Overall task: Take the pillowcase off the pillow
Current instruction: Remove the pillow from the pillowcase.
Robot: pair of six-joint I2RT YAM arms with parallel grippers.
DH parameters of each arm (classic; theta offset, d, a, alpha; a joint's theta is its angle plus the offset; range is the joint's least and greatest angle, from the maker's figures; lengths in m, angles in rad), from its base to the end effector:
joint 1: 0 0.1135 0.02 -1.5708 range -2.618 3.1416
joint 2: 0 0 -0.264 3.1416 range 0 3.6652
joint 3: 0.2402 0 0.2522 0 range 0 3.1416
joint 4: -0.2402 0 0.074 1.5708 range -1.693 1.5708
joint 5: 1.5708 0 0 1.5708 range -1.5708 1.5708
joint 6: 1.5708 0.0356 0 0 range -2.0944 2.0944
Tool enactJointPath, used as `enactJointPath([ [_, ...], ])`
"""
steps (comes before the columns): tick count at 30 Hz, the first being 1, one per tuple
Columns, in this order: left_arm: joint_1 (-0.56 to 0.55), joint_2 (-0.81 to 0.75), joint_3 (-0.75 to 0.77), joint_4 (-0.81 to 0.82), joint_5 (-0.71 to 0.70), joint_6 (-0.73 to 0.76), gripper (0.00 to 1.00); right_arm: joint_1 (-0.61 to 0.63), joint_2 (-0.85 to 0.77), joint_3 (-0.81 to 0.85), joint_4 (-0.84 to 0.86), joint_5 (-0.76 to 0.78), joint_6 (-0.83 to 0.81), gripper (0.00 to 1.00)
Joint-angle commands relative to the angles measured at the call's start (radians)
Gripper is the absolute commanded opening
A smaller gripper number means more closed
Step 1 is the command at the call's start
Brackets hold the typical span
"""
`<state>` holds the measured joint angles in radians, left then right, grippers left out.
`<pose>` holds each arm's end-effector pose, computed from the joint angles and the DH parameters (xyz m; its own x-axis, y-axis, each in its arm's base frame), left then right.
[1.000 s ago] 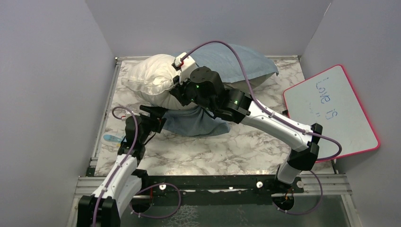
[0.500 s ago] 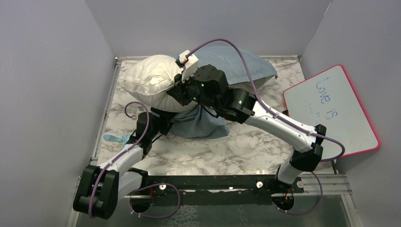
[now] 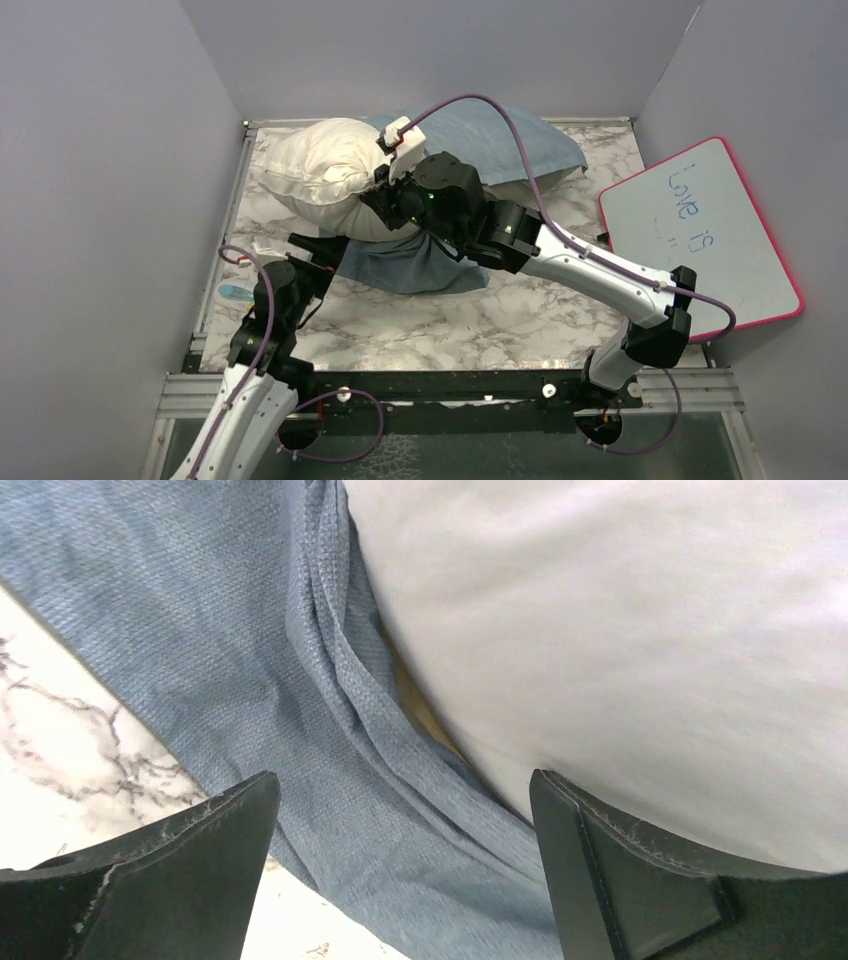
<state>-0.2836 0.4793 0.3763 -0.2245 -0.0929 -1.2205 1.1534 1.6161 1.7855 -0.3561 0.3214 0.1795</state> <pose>0.1346 -0.0358 0.2345 -0.2885 -0.8901 -0.3530 -0.2234 0.4210 -0.8791 0.1599 0.3329 0.4577 -0.2064 -0.0476 -0.9773 -0.7161 0.6879 0.1177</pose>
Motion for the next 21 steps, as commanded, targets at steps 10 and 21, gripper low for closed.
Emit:
enactJointPath([
  [10,-0.003,-0.127,0.538,-0.584,-0.333,0.310,0.99,-0.012,-0.225,-0.464,0.155,-0.404,-0.018,0.09],
  [21,-0.021,0.052,0.586,-0.639,-0.306,0.398,0.99,-0.007,-0.394,-0.494,-0.046,-0.871,-0.035,0.70],
])
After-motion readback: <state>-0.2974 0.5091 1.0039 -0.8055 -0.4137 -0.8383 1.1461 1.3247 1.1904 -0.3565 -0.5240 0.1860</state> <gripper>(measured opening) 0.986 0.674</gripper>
